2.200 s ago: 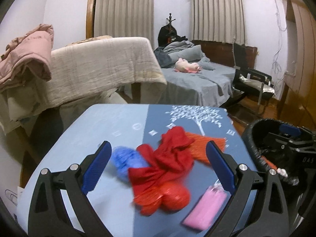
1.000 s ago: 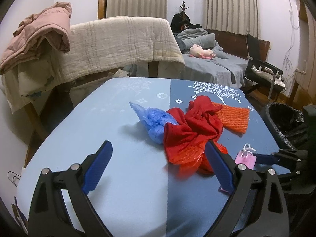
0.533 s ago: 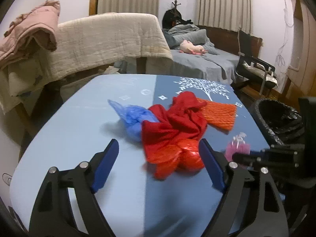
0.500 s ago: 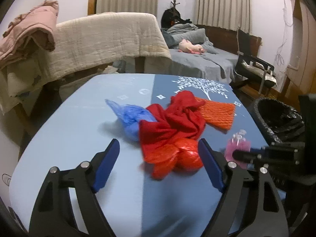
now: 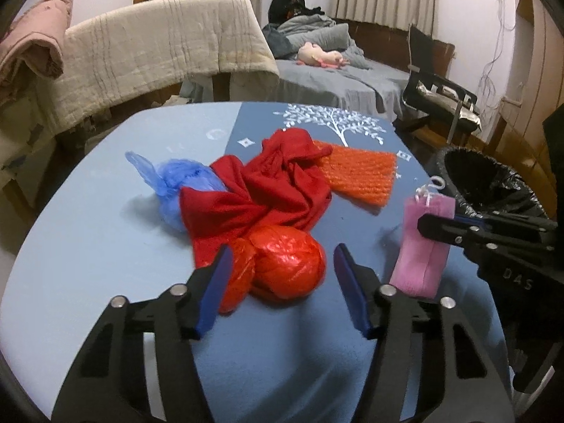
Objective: Collect trash
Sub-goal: 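Grasp the red plastic bag ball with the left tool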
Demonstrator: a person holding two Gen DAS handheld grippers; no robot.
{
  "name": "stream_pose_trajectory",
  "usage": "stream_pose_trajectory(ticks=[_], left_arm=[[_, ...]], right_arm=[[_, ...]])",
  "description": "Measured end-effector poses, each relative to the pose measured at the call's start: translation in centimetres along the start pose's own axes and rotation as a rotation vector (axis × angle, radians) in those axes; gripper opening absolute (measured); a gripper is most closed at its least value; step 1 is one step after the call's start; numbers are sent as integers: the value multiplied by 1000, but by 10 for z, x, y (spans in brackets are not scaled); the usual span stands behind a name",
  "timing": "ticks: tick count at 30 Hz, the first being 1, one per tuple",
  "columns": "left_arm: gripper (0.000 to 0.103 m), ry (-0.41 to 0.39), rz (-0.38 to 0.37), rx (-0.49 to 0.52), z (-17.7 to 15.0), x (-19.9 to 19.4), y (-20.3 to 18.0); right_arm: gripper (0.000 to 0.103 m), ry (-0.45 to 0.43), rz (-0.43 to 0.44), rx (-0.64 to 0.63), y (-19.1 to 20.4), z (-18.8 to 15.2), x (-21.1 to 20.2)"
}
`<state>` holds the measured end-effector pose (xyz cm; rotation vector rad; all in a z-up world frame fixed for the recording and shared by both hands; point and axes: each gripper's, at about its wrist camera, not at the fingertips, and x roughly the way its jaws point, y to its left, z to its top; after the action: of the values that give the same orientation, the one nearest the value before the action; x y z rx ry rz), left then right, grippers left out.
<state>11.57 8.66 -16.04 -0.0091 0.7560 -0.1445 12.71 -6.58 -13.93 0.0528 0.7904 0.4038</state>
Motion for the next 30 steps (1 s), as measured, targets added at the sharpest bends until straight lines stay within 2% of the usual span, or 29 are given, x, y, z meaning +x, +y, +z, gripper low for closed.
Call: stream_pose_trajectory(ticks=[2, 9, 10, 16, 19, 20, 21, 22, 23, 26, 30], left_arm=[[42, 14, 2, -3, -1, 5, -2], [19, -8, -12, 4, 1, 1, -8], [1, -13, -18, 5, 1, -1, -8], [1, -37, -39, 26, 4, -11, -18], [5, -25, -36, 16, 4, -9, -19], [11, -22, -34, 10, 3, -7, -18], [18, -20, -28, 7, 3, -7, -18], [37, -18, -25, 4, 3, -6, -18], [51, -21, -21, 0, 4, -6, -18], [65, -28, -11, -5, 6, -4, -18], [70, 9, 15, 0, 9, 10, -22]], right_arm=[[7, 0, 0, 2, 0, 0, 0], [7, -15, 5, 12, -4, 2, -8], [7, -20, 6, 14, -5, 3, -9], [7, -44, 8, 20, -9, 7, -19], [7, -46, 5, 23, -10, 8, -20], [7, -46, 3, 24, -11, 7, -20], [7, -45, 2, 25, -12, 7, -20], [7, -45, 0, 26, -13, 7, -20], [7, -45, -3, 28, -14, 7, -20], [7, -46, -10, 37, -18, 8, -20], [7, -43, -16, 44, -23, 7, -20]])
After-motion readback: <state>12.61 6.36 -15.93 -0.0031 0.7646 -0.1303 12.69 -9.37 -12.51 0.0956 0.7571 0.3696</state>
